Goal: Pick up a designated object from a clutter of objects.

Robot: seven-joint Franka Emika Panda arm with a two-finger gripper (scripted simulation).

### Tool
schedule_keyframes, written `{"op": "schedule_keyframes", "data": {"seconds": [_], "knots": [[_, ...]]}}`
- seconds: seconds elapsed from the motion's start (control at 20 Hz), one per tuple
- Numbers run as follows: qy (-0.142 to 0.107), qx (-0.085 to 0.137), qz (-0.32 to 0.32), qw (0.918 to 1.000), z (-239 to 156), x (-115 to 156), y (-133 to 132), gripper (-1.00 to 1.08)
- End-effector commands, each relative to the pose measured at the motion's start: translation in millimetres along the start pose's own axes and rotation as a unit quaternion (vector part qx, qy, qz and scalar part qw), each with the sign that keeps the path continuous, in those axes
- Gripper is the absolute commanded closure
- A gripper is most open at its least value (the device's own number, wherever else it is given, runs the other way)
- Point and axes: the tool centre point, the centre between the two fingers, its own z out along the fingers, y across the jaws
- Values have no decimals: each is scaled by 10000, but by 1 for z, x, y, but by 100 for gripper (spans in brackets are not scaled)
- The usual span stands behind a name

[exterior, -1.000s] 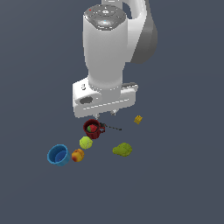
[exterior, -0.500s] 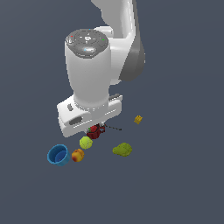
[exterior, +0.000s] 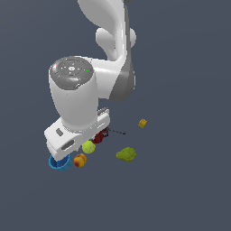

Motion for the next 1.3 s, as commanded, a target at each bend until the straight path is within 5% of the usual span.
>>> {"op": "schedule_keyframes", "data": {"seconds": [0.0, 0.55, 1.25], "knots": [[-40, -44, -300, 9995, 10, -2, 12, -20], [-251, -193, -1586, 9868, 55, -16, 62, -20], [-556, -273, -3076, 9495, 114, -41, 112, -20]]}}
